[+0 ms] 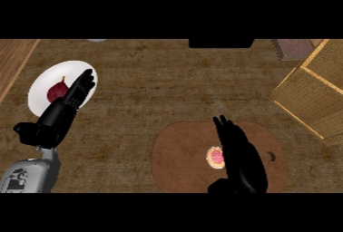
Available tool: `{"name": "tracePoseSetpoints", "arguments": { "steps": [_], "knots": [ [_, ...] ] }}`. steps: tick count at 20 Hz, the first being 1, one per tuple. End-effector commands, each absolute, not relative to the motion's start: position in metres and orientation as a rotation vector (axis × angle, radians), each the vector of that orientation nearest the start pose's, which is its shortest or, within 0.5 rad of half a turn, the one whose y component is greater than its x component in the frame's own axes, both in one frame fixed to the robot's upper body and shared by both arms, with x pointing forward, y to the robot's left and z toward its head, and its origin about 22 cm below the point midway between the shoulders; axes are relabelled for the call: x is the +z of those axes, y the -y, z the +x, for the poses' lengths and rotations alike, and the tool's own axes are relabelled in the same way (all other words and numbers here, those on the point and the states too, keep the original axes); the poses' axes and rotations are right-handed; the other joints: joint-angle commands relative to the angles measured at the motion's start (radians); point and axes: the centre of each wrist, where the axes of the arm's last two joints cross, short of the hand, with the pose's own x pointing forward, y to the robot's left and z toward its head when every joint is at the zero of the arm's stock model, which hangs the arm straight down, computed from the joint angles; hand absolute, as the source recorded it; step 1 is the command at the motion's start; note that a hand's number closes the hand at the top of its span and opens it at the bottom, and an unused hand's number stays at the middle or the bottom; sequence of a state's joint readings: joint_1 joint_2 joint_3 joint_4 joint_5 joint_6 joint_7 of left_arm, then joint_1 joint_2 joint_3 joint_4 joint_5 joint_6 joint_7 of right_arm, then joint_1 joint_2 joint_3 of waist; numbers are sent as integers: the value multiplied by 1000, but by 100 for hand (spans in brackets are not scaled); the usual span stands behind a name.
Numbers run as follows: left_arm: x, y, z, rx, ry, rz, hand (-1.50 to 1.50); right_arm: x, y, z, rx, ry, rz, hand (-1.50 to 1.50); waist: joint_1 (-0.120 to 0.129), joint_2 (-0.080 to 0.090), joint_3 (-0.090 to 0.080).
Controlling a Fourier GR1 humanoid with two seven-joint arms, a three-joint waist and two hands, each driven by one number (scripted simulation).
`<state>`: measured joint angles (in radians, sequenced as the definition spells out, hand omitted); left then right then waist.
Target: Pick the cupcake from the cutting board and place it in the basket
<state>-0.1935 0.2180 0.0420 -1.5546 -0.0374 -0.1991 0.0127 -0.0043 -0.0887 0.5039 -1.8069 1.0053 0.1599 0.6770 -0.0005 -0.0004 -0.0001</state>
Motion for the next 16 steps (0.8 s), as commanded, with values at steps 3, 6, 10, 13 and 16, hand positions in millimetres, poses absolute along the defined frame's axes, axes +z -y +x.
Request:
{"name": "tracePoseSetpoints", "arguments": {
  "steps": [3, 6, 10, 13, 16],
  "knots": [
    [71, -270, 289, -373, 1689, 40, 0, 36, 156, 214, 975, 1086, -781, -150, 0, 0, 0],
    [53, -268, 283, -371, 1682, 37, 0, 29, 137, 212, 984, 1076, -766, -150, 0, 0, 0],
    [67, -263, 286, -385, 1688, 43, 0, 15, 123, 216, 975, 1060, -746, -150, 0, 0, 0],
    [74, -274, 282, -377, 1670, 49, 0, 9, 137, 222, 1009, 1054, -705, -150, 1, 0, 0],
    [62, -272, 271, -376, 1679, 38, 0, 9, 156, 233, 1029, 1043, -653, 150, 3, 0, 0]
  ]
}}
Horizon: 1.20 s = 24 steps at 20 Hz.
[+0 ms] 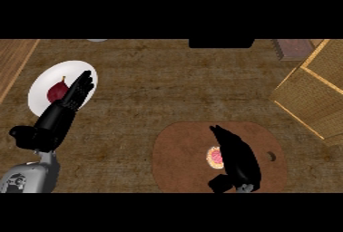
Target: Pick the cupcake from the cutting board and place it in the basket
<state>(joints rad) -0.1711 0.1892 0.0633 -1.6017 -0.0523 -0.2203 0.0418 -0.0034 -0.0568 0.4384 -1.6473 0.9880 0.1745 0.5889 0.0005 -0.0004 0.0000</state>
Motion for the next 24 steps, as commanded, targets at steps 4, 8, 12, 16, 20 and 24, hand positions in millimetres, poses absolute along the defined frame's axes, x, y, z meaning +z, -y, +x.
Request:
{"name": "tracePoseSetpoints", "arguments": {
  "steps": [4, 8, 12, 16, 20, 24],
  "knots": [
    [58, -282, 293, -372, 1700, 36, 0, 0, 127, 228, 1107, 1032, -673, 150, -1, 1, 0],
    [67, -254, 279, -377, 1694, 38, 0, 4, 139, 223, 1146, 1037, -724, 150, 0, 0, 0],
    [61, -261, 280, -384, 1704, 59, 0, -18, 118, 207, 1249, 1092, -772, 150, 1, 0, 0],
    [67, -260, 283, -381, 1689, 43, 0, 10, 121, 259, 1028, 969, -891, 150, 5, 3, 0],
    [50, -267, 279, -389, 1690, 18, 0, 15, 130, 296, 797, 852, -1005, 150, 22, 10, 0],
    [63, -259, 272, -406, 1705, -4, 0, 29, 98, 315, 706, 926, -1058, 150, 30, 4, 1]
  ]
}}
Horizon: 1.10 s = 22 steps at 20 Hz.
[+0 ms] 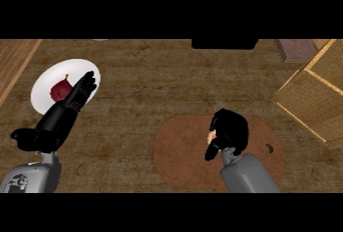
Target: Pick the cupcake from the cutting board and place it in the basket
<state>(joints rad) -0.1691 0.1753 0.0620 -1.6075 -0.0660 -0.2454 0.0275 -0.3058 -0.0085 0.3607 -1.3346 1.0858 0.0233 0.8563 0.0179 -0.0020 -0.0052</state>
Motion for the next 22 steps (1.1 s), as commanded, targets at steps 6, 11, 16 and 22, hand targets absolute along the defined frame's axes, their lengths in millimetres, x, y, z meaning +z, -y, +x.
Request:
{"name": "tracePoseSetpoints", "arguments": {
  "steps": [6, 11, 16, 22],
  "knots": [
    [52, -262, 276, -393, 1690, 32, 0, 45, 93, 307, 431, 1178, -943, 150, -1, 4, 6],
    [55, -264, 280, -381, 1689, 60, 0, 113, 74, 300, 214, 1497, -940, 150, -15, -2, 5],
    [65, -276, 279, -368, 1690, 53, 0, 154, 77, 263, 91, 1546, -968, 150, -30, -6, 5],
    [60, -258, 285, -372, 1685, 60, 0, 188, 72, 262, 38, 1464, -1083, 150, -21, -1, 4]
  ]
}}
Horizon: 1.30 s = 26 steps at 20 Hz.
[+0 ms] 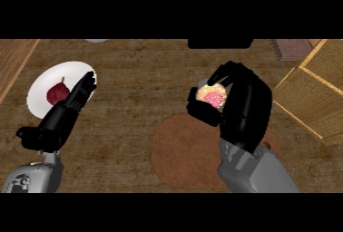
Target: Pick the cupcake from the cutting board and place it in the basket
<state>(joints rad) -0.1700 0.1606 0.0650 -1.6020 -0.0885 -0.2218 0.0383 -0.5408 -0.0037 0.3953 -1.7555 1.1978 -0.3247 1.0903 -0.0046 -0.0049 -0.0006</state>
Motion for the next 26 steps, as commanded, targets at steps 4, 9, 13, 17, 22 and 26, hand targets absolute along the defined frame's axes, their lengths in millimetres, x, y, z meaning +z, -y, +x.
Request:
{"name": "tracePoseSetpoints", "arguments": {
  "steps": [4, 9, 13, 17, 22, 26],
  "knots": [
    [63, -283, 283, -360, 1694, 34, 0, 200, 101, 285, 54, 1381, -1205, 150, 0, 3, 0],
    [54, -268, 282, -377, 1701, 39, 0, 228, 138, 330, -37, 1365, -1222, 150, 11, 7, 0],
    [63, -274, 291, -369, 1692, 35, 0, 245, 139, 342, -101, 1346, -1307, 150, 8, 6, 0],
    [51, -266, 274, -375, 1689, 39, 0, 253, 199, 355, -220, 1373, -1350, 150, 10, 7, 1],
    [50, -267, 270, -390, 1677, 51, 0, 251, 240, 371, -338, 1321, -1440, 150, 14, 7, 1],
    [59, -285, 289, -373, 1692, 52, 0, 244, 258, 372, -357, 1305, -1426, 150, 6, 6, 0]
  ]
}}
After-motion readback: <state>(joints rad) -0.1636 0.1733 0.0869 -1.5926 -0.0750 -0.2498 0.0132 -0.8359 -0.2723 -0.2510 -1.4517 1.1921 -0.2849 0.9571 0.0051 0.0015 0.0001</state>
